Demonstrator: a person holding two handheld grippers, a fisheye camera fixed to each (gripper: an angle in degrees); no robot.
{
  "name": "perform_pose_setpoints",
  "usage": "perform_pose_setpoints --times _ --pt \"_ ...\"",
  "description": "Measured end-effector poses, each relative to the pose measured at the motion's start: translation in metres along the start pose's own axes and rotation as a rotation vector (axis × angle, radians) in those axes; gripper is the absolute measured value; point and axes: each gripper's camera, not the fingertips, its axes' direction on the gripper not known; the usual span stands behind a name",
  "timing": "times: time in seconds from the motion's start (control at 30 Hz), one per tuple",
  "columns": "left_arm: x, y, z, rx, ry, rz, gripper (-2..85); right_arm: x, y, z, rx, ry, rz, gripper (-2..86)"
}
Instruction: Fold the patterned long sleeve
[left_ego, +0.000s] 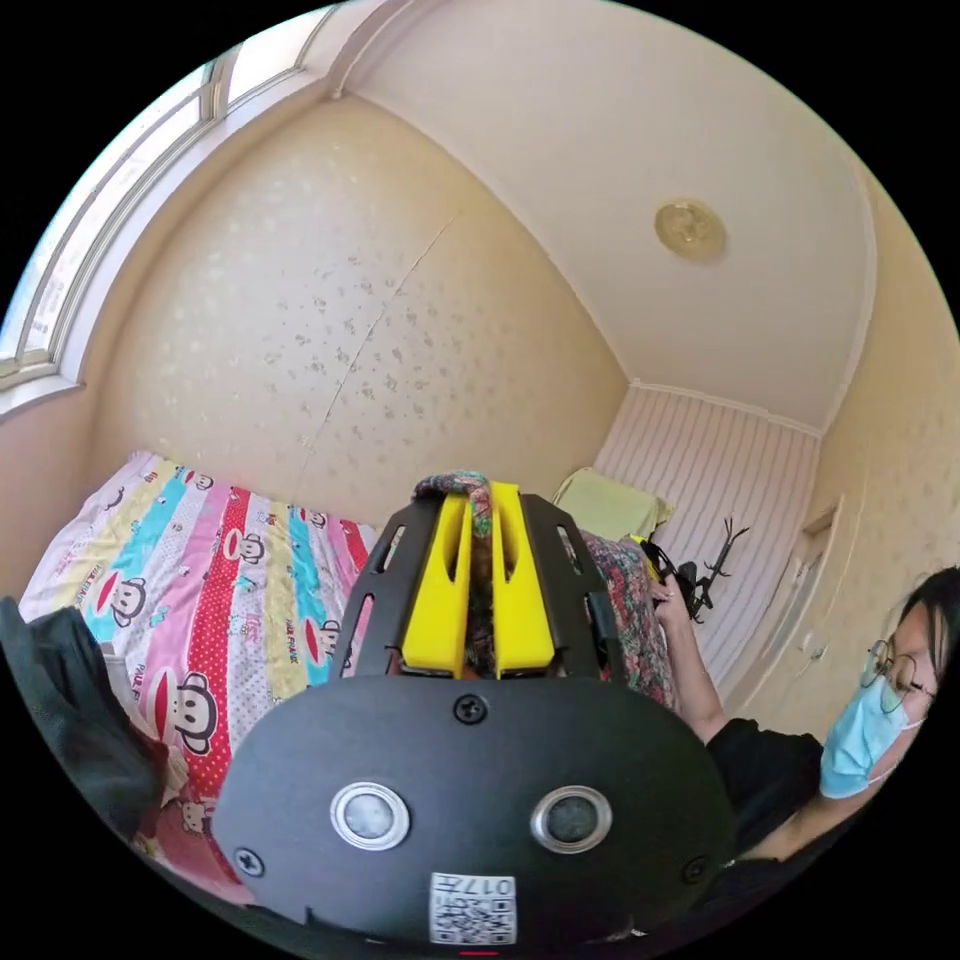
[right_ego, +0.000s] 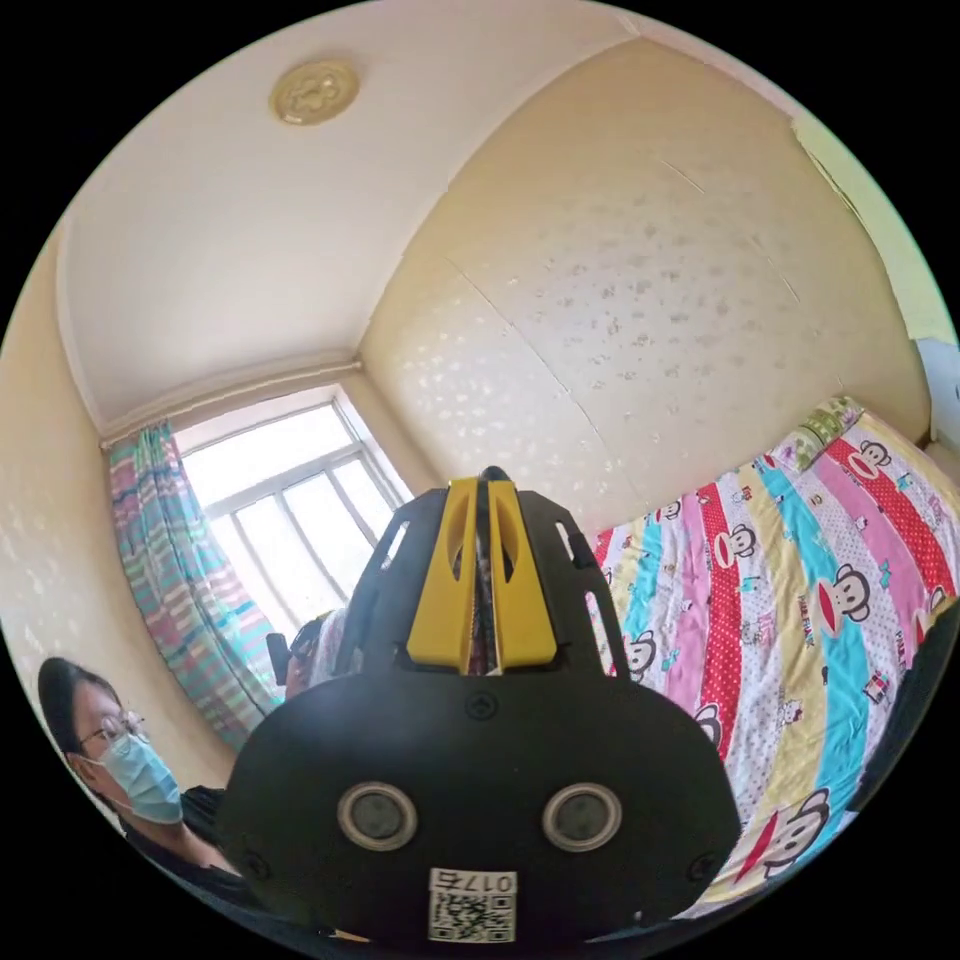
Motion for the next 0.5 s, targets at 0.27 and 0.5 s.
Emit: perform_pose_setpoints --times 0.27,0.5 --pt "-0.253 0.089 0.171 -0.325 -0.181 -0.323 12.9 0.214 0.123 0.147 -0.117 0.052 0.208 8.1" --pt "-0.253 0.27 0.159 -0.605 -0.073 -0.136 13.0 0.232 0.289 0.14 -0.541 -0.025 0.136 9.1"
